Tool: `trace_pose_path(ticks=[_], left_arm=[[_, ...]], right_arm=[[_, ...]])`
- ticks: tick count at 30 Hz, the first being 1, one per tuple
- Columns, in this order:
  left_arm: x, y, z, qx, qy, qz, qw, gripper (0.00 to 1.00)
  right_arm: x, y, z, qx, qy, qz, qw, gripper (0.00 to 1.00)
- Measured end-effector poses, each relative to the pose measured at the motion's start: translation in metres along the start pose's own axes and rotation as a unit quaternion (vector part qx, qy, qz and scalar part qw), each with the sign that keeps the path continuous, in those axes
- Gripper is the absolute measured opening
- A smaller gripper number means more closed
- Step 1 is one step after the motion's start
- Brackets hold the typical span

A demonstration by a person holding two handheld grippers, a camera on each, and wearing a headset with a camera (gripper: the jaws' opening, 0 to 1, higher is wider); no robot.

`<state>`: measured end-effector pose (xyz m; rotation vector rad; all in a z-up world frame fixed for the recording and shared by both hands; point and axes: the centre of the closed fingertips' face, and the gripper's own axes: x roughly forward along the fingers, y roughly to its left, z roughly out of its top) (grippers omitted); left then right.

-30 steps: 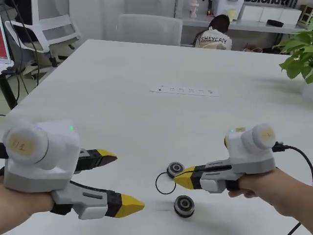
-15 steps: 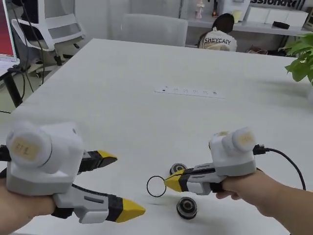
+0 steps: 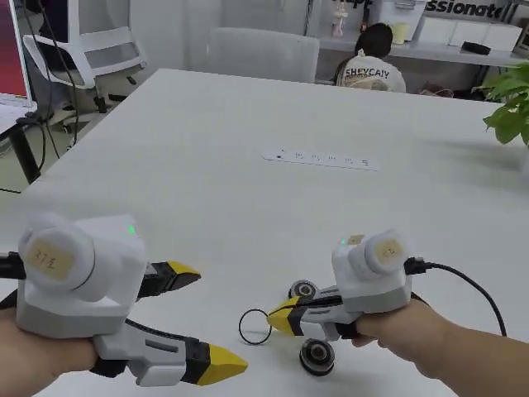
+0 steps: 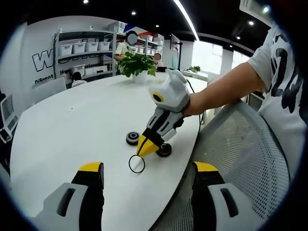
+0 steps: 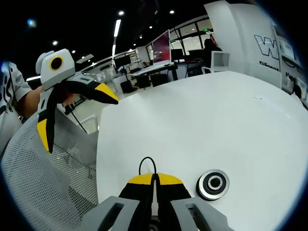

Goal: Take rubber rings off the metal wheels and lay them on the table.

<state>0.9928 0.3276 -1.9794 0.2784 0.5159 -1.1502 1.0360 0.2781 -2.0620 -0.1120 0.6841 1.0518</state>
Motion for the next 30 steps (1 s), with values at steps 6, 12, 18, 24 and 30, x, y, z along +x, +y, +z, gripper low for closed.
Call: trace_pose_path(ticks=[6, 12, 18, 24, 30], left_arm=[[0.001, -0.001, -0.001, 0.001, 0.003, -0.002, 1.0, 0.72], [0.001, -0.001, -0.002, -0.001, 0.005, -0.001, 1.0, 0.72], [0.002, -0.002, -0.003, 0.001, 0.007, -0.004, 1.0, 0.72], [0.004, -0.003, -0.003, 0.003, 0.011, -0.008, 0.9999, 0.71], [0.005, -0.006, -0.005, 0.008, 0.019, -0.016, 0.9997, 0.71]], right_arm=[[0.0, -0.001, -0.002, -0.013, 0.007, -0.004, 0.9999, 0.03], [-0.002, 0.0, -0.001, -0.015, 0.004, -0.004, 0.9999, 0.1], [-0.008, 0.001, 0.0, -0.014, -0.002, 0.002, 0.9999, 0.14], [-0.019, 0.001, 0.007, -0.013, -0.018, 0.007, 0.9997, 0.17], [-0.033, 0.0, 0.013, -0.01, -0.038, 0.009, 0.9992, 0.18]])
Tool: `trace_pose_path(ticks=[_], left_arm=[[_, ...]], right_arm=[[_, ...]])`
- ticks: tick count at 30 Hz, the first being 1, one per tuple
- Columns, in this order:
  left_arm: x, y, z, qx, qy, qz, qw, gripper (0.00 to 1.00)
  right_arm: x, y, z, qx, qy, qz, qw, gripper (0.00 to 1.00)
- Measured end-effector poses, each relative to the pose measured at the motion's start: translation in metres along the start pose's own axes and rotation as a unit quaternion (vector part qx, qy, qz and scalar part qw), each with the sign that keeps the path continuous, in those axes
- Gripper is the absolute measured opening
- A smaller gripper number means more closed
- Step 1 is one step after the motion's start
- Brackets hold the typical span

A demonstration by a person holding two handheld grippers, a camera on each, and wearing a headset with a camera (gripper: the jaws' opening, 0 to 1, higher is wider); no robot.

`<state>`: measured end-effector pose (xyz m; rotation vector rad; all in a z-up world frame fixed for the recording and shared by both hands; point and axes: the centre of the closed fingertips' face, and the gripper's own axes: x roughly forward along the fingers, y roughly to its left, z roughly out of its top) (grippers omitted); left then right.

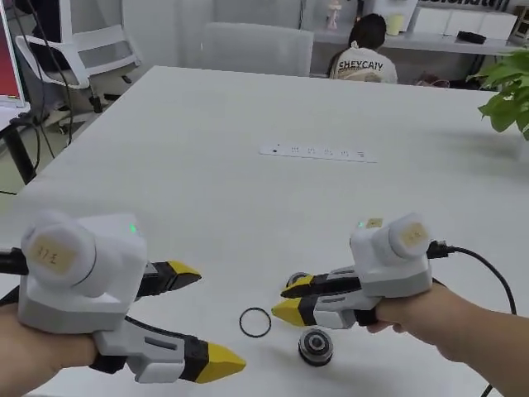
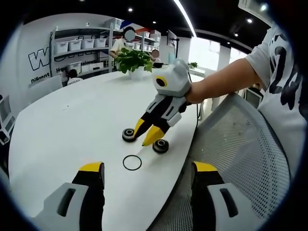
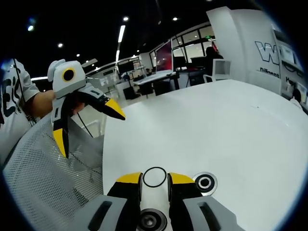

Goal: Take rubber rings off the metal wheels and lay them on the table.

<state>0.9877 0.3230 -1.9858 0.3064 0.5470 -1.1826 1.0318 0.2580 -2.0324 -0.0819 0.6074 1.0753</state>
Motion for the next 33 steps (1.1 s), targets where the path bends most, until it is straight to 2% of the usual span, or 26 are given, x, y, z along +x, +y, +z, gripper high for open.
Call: trace_pose_path(ticks=[8, 18, 23, 33], left_arm=[[0.003, -0.002, 0.0, 0.0, 0.006, -0.009, 0.9999, 0.7], [0.01, -0.003, 0.009, 0.008, 0.009, -0.018, 0.9998, 0.69], [0.013, -0.004, 0.017, 0.004, 0.003, -0.028, 0.9996, 0.69], [0.025, -0.005, 0.027, 0.011, 0.005, -0.042, 0.9991, 0.68]], right_arm=[[-0.017, -0.002, -0.001, 0.009, -0.016, -0.003, 0.9998, 0.2], [-0.036, -0.004, -0.007, 0.016, -0.028, -0.008, 0.9994, 0.21], [-0.046, -0.006, -0.015, 0.022, -0.031, -0.014, 0.9992, 0.23], [-0.063, -0.008, -0.025, 0.035, -0.044, -0.025, 0.9981, 0.25]])
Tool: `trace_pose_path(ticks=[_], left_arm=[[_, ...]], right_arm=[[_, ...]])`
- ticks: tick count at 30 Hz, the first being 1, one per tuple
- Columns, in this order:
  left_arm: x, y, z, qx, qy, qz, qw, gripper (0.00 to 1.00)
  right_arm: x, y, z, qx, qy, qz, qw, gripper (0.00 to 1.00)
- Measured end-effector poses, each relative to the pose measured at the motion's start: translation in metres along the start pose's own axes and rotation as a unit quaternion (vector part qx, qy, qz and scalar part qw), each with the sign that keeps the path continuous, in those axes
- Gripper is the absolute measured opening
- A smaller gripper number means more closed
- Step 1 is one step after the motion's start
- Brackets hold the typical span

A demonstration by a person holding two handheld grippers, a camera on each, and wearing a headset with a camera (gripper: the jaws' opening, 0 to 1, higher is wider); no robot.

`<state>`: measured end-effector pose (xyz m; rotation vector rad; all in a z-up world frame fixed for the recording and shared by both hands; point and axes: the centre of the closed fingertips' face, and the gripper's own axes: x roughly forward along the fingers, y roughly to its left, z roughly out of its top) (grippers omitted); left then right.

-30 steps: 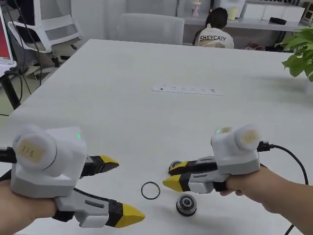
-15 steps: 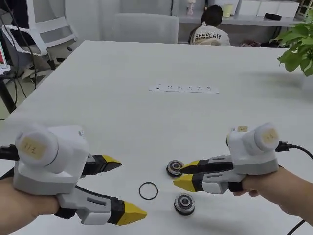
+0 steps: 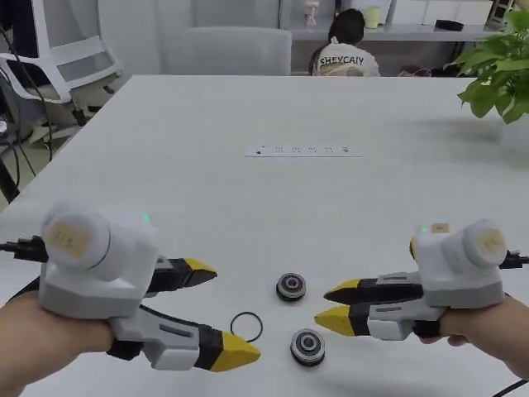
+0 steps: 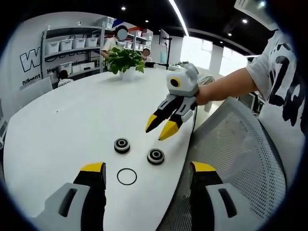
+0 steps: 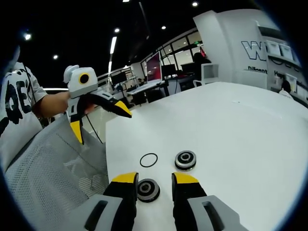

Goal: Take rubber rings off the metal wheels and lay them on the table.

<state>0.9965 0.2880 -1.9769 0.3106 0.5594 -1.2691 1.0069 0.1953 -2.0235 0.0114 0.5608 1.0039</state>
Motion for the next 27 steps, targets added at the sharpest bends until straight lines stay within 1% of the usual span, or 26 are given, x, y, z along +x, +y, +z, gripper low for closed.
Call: trace_pose_path(ticks=[4, 14, 19, 24, 27], left_arm=[[0.004, 0.001, 0.002, 0.002, 0.001, -0.003, 1.0, 0.67], [0.023, 0.001, 0.006, 0.004, 0.007, -0.02, 0.9998, 0.65], [0.033, -0.002, 0.003, 0.012, 0.015, -0.031, 0.9993, 0.63], [0.042, -0.005, 0.001, 0.003, 0.018, -0.045, 0.9988, 0.6], [0.047, -0.008, -0.002, 0.001, 0.024, -0.052, 0.9984, 0.58]], right_arm=[[-0.002, -0.001, -0.003, 0.002, -0.002, -0.002, 1.0, 0.27], [-0.004, 0.0, -0.015, 0.003, 0.003, -0.003, 1.0, 0.3], [-0.002, 0.001, -0.023, -0.002, 0.013, 0.0, 0.9999, 0.31], [0.001, 0.005, -0.032, -0.016, 0.029, 0.008, 0.9994, 0.32], [0.003, 0.008, -0.037, -0.027, 0.04, 0.014, 0.9987, 0.31]])
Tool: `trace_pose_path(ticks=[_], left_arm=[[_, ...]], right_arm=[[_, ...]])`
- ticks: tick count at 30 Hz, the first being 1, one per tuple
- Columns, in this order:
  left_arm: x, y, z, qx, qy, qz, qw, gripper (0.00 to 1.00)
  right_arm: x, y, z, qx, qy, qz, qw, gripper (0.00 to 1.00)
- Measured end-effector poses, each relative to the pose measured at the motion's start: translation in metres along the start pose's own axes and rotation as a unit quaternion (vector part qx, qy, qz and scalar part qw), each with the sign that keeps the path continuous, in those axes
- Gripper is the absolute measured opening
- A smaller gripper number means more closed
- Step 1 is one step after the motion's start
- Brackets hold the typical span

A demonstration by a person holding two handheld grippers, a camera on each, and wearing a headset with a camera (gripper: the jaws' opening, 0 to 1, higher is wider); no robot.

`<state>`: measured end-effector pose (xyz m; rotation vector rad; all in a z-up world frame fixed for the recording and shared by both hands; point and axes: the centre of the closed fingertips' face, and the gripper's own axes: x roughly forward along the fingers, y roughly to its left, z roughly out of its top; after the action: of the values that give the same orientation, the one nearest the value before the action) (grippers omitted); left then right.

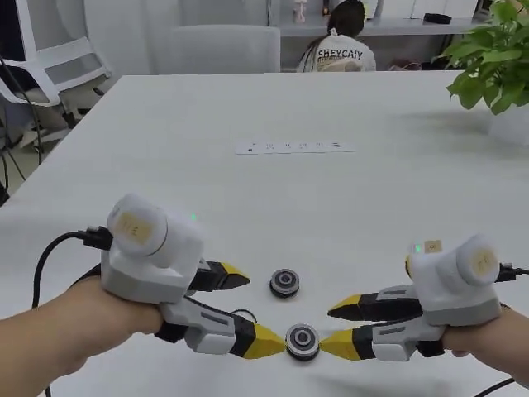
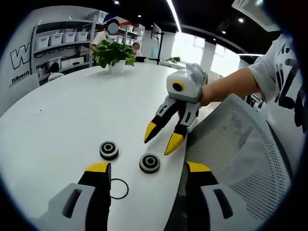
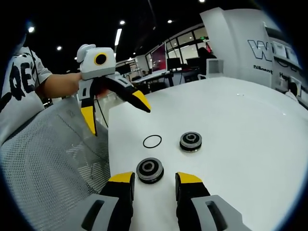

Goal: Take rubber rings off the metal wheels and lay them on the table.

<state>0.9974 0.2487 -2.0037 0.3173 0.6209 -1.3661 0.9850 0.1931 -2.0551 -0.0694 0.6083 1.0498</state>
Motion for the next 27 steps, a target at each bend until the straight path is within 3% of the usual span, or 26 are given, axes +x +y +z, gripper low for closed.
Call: trace_pose_path(ticks=[10, 17, 27], left_arm=[[0.019, -0.008, -0.009, -0.011, 0.014, -0.026, 0.9995, 0.51], [0.027, -0.009, -0.017, -0.012, 0.027, -0.031, 0.9991, 0.42], [0.039, -0.01, -0.024, -0.016, 0.043, -0.04, 0.9981, 0.41]], right_arm=[[0.006, 0.001, -0.011, -0.015, 0.018, 0.005, 0.9997, 0.29], [0.012, 0.003, -0.016, -0.021, 0.023, 0.01, 0.9995, 0.26], [0.016, 0.003, -0.017, -0.026, 0.019, 0.01, 0.9994, 0.22]])
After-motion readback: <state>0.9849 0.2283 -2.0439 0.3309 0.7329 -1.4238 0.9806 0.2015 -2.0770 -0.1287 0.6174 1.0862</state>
